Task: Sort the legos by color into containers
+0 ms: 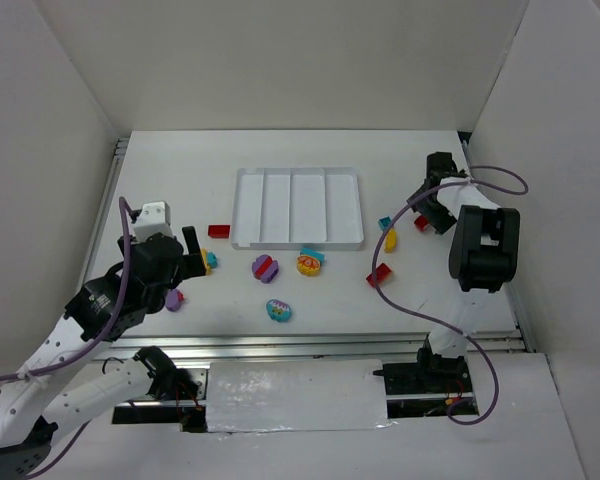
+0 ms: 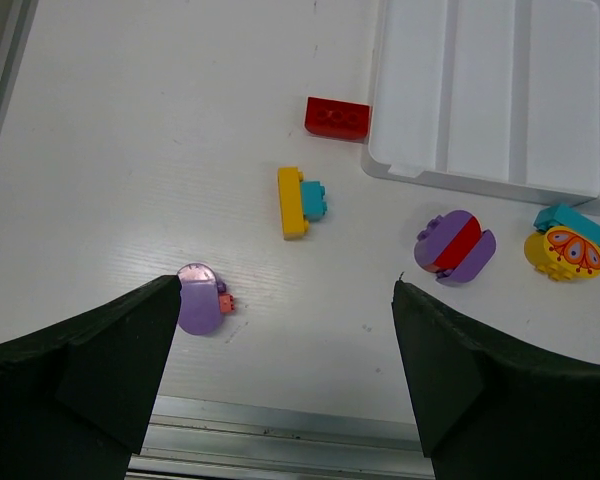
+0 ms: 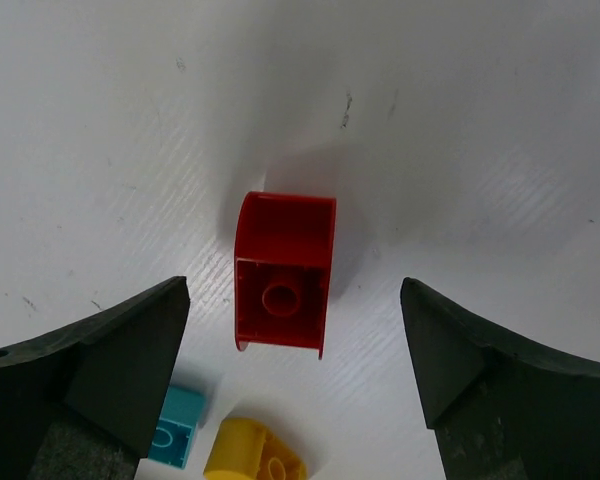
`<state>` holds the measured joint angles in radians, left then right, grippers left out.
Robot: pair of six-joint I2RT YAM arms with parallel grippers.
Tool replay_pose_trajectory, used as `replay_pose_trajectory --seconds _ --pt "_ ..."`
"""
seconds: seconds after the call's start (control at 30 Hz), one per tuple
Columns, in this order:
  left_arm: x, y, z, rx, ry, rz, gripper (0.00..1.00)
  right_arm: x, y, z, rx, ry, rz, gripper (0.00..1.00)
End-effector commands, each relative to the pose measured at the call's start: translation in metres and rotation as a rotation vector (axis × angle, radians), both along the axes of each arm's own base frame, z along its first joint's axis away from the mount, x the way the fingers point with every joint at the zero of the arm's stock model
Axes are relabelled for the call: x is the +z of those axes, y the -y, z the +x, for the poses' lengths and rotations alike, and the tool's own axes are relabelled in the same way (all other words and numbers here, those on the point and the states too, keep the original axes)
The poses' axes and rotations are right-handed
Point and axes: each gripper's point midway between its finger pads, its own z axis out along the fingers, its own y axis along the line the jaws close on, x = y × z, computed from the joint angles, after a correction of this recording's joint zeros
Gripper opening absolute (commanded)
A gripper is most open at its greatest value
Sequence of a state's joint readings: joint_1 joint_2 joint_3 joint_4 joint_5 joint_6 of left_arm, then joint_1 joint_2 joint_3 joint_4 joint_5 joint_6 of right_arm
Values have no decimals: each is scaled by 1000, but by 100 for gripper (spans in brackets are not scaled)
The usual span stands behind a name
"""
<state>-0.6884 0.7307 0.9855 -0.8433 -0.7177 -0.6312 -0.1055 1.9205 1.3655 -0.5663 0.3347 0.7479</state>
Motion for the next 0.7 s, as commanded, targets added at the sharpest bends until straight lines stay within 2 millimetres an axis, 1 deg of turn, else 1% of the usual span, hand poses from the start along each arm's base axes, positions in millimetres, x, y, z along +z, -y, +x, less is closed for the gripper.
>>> replay_pose_trajectory --seconds 0.0,0.03,0.07,0.17,0.2,0.23,0.27,0.3,0.33,0.37,0.4,0.43,0.47,0.5,0.53,0.57,0.6,0.63,0.67 --pt "2 4 4 -13 16 -7 100 12 5 19 26 45 8 91" --pt "2 4 4 -14 14 -7 99 12 5 22 33 45 17 85" --pt "2 4 4 -15 15 -6 99 8 2 26 47 29 42 75" --pt "2 4 4 -18 15 -7 100 -6 1 25 67 -17 77 48" --pt "2 4 4 -16 16 -8 99 -5 -1 26 74 -17 80 3" --pt "2 4 4 -16 16 -7 100 -2 -2 21 65 -13 74 0" --pt "2 4 4 -17 17 -8 99 3 -5 21 81 6 67 0" --pt "3 5 4 -20 19 -10 100 10 -18 23 116 27 55 0" --pt "2 5 5 -24 16 -8 100 32 -28 26 163 76 32 0" --pt "2 6 5 -25 16 -7 100 58 -54 32 237 141 6 0" --pt "2 6 5 -24 14 -7 99 60 -52 32 249 140 -10 0" --pt "2 6 6 -24 13 -6 100 86 -95 38 363 209 -21 0" --pt "1 6 6 -21 11 -3 99 103 -112 42 453 241 -60 0" --pt "1 6 7 -19 6 0 99 115 -127 44 499 264 -83 0" --pt "0 6 7 -19 2 3 100 130 -155 49 600 300 -106 0" --pt "0 5 7 -14 0 5 100 136 -166 52 629 314 -111 0" --pt "0 4 7 -6 -2 8 99 126 -175 56 658 287 -111 0" --pt "0 3 6 -4 -1 8 100 133 -199 59 755 301 -83 0" --pt "1 3 6 -2 1 7 99 127 -208 63 789 287 -66 0"
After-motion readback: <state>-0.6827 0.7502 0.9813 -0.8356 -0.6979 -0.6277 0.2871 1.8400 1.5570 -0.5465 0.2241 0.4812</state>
